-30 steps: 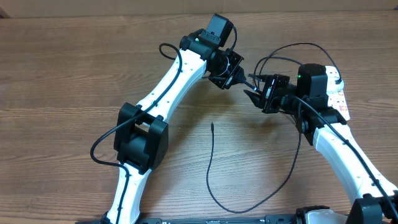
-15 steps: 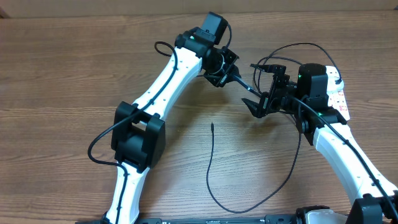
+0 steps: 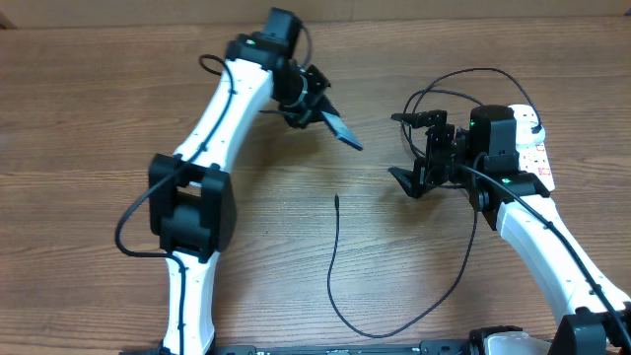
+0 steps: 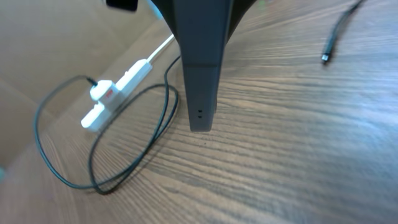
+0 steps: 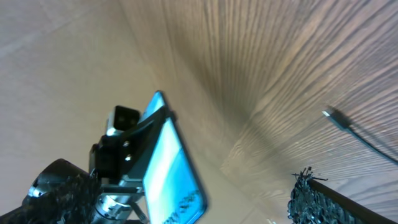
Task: Plug charger to phone and switch on socket
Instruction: 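Open the right gripper and move the phone left with the left gripper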
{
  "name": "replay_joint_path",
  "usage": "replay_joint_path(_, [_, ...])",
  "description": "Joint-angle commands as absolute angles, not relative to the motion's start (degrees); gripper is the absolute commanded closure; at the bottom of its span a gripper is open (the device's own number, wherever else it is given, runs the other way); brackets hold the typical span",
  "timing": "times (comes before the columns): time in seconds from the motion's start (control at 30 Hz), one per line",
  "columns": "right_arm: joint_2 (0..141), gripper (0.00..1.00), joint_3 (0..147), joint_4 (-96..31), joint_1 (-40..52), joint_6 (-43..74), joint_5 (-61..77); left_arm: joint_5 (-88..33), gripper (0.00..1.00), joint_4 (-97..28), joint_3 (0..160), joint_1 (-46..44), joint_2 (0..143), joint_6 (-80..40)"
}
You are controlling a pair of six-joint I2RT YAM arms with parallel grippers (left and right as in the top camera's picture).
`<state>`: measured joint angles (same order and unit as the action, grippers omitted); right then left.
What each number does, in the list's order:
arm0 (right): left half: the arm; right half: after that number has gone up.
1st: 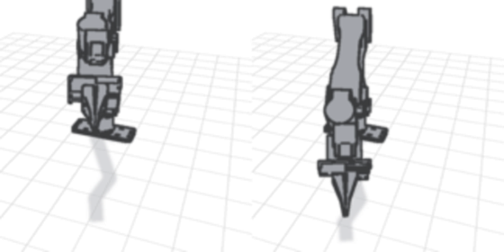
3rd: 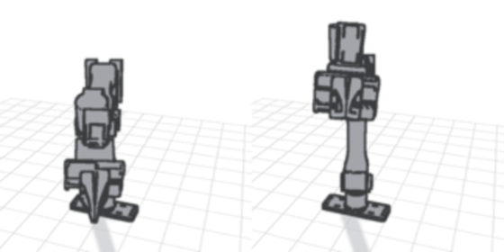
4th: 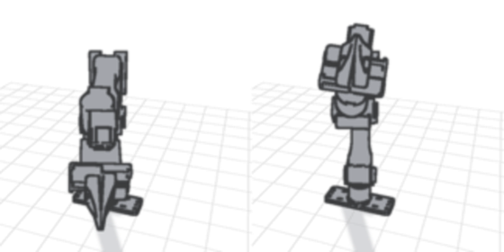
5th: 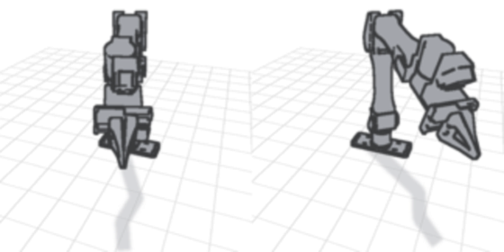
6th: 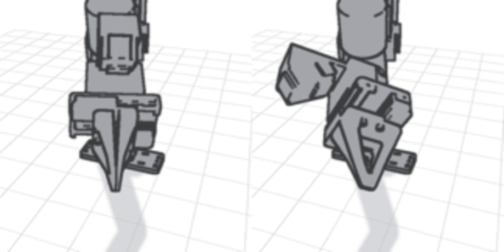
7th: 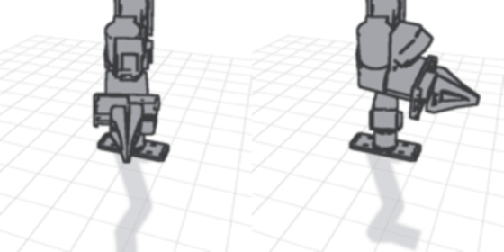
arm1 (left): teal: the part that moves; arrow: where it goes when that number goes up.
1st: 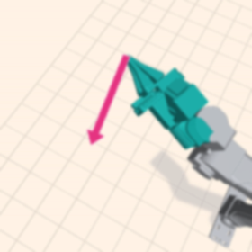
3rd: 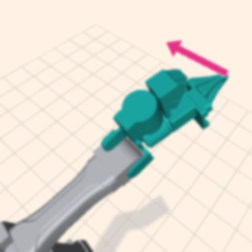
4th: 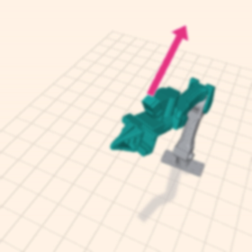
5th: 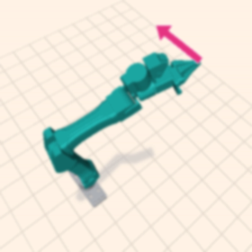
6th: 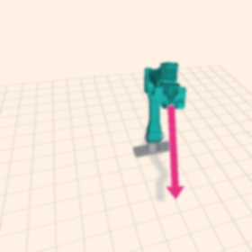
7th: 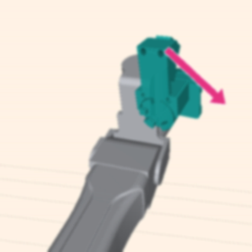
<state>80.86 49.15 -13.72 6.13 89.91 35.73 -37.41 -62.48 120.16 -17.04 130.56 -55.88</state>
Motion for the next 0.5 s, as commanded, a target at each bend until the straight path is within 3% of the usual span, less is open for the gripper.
replay_joint_path(0.0, [80.5, 0.0, 50.6, -14.1, 6.2, 85.3, 35.7, -46.7, 0.96, -63.0, 121.3, -14.2, 130.7, -44.2])
replay_joint_path(0.47, [80.5, 0.0, 50.6, -14.1, 6.4, 58.2, 38.8, -63.2, 0.96, -72.4, 121.3, -6.7, 130.7, -13.1])
